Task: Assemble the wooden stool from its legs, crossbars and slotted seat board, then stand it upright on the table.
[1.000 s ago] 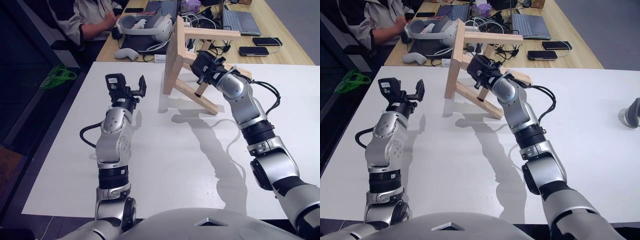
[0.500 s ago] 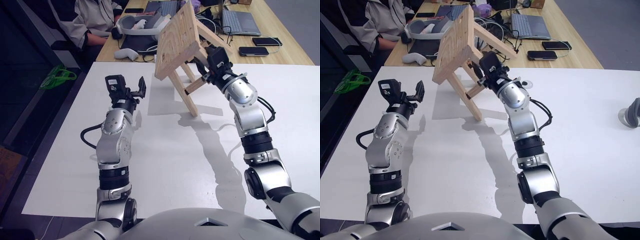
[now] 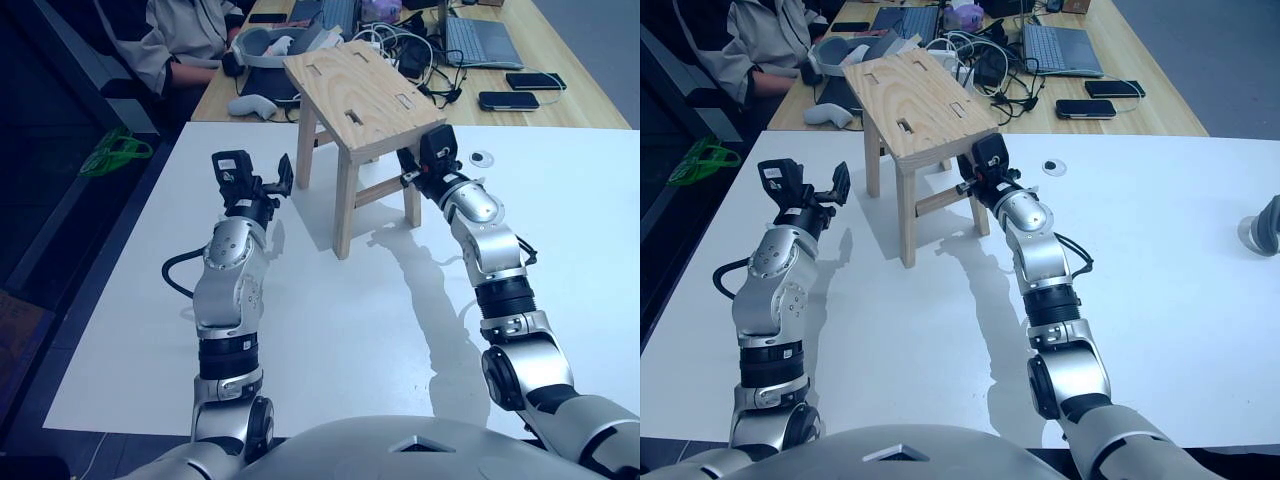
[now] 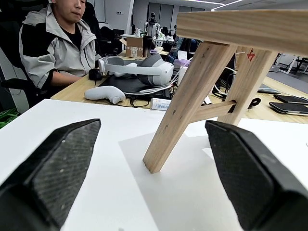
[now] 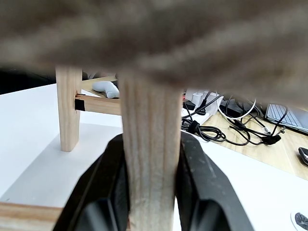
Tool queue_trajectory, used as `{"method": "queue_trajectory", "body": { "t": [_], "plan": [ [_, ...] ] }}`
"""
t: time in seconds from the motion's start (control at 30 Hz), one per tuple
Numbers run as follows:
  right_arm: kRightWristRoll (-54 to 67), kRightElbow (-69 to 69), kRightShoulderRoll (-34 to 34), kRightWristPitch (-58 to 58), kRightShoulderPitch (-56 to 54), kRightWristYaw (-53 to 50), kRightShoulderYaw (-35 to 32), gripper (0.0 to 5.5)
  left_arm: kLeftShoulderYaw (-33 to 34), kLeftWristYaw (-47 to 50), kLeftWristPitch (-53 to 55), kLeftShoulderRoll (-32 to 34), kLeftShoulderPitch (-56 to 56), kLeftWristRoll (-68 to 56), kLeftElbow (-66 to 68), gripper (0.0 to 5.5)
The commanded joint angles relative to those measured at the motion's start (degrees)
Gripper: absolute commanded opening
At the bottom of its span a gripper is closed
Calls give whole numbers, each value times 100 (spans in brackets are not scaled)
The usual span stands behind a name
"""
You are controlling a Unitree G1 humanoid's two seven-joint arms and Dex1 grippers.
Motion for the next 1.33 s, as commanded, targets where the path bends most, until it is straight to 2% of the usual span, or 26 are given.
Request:
{"method": "queue_trajectory", "body": {
  "t": [0.03, 0.07, 0.2, 0.37, 0.5, 0.6, 0.67, 0.73, 0.8, 0.87, 0.93, 1.0, 1.1, 1.17, 1.27, 1.33],
  "plan": [
    [116, -77, 23, 27, 31, -37, -21, 101, -12, -16, 34, 28, -40, 12, 29, 405],
    [225, -137, 49, 125, 54, 30, -49, 130, -12, -14, 36, 32, -42, 15, 29, 405],
    [686, -515, 1, 458, 162, 409, -120, 182, -14, -13, 37, 35, -46, 20, 32, 405],
    [1121, -1327, -476, 1127, 372, 974, -146, 267, 3, -11, 37, 47, -31, 18, 8, 405],
    [1453, -2464, -1616, 2255, 964, 2104, 307, 337, 10, -31, 61, 97, -42, 23, -29, 405],
    [1535, -3080, -2533, 2598, 1318, 2889, 591, 337, 142, -3, -55, 186, -177, 16, -47, 405],
    [1882, -3429, -2786, 2855, 1313, 3205, 462, 337, 306, 38, -30, 252, -540, -78, -52, 405],
    [2559, -3769, -2563, 3217, 1058, 3240, 131, 337, 452, 71, 50, 310, -994, -180, -57, 405],
    [3292, -3930, -1949, 3461, 552, 2819, -291, 337, 547, 93, 112, 373, -1389, -268, -62, 405],
    [3833, -3739, -1059, 3402, -274, 1987, -728, 337, 584, 115, 178, 367, -1572, -339, -7, 405],
    [4114, -3065, -199, 3046, -1345, 1067, -1120, 337, 515, 117, 223, 283, -1431, -328, -6, 405],
    [3953, -2142, 282, 2571, -2244, 424, -1291, 337, 375, 124, 256, 174, -1199, -287, -85, 405],
    [3059, -760, 216, 2474, -2586, 94, -685, 337, 253, 147, 255, 74, -1056, -261, -107, 405],
    [2630, -245, -11, 3047, -2324, 195, -40, 337, 262, 163, 250, 54, -1027, -263, -105, 405],
    [2399, -459, -388, 3815, -1634, 568, 685, 337, 266, 197, 252, 30, -991, -271, -114, 405],
    [2297, -690, -533, 3887, -1401, 679, 882, 337, 261, 222, 250, 15, -952, -265, -133, 405]
  ]
}}
